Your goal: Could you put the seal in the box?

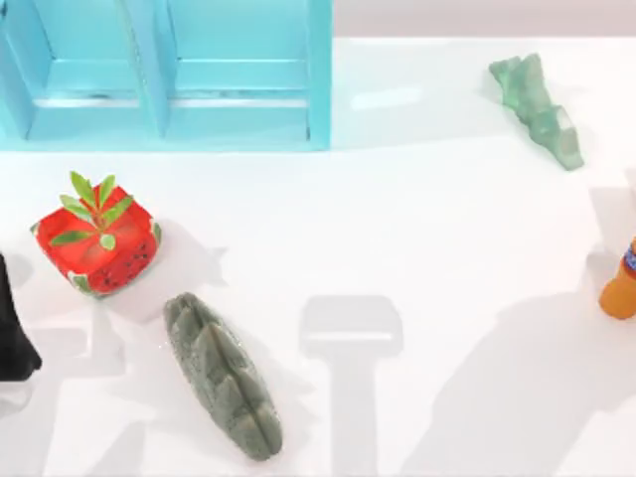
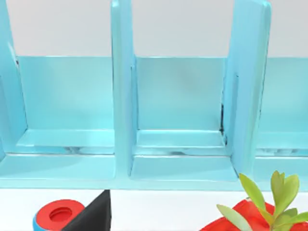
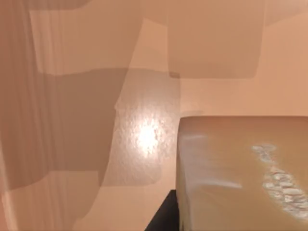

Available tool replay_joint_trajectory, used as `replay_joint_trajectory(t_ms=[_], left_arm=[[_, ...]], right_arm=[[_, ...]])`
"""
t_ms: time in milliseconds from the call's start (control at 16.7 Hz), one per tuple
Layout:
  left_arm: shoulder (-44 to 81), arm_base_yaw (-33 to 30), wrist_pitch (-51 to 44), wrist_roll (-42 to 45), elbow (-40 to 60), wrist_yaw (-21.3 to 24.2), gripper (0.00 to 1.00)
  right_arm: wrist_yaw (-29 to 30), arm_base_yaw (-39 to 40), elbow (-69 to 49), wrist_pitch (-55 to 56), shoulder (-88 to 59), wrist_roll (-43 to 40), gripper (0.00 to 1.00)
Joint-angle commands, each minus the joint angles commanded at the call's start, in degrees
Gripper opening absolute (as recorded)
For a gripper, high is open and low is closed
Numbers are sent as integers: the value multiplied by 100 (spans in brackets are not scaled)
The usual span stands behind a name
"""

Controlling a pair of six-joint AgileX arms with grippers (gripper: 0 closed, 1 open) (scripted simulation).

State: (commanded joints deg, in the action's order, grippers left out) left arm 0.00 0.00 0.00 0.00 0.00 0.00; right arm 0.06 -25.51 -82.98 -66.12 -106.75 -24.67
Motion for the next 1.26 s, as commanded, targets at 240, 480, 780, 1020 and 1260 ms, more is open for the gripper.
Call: replay_joint_trajectory(t_ms=[240, 480, 780, 1020, 1260], left_arm=[[0, 0, 0, 0, 0, 0, 100], [0, 0, 0, 0, 0, 0, 100], [0, 0, 0, 0, 0, 0, 100], [0, 0, 0, 0, 0, 0, 100], [0, 0, 0, 0, 0, 0, 100]], right_arm=[[0, 0, 0, 0, 0, 0, 15], [0, 0, 0, 0, 0, 0, 45], [0, 0, 0, 0, 0, 0, 83], [0, 0, 0, 0, 0, 0, 100], [0, 0, 0, 0, 0, 0, 100]])
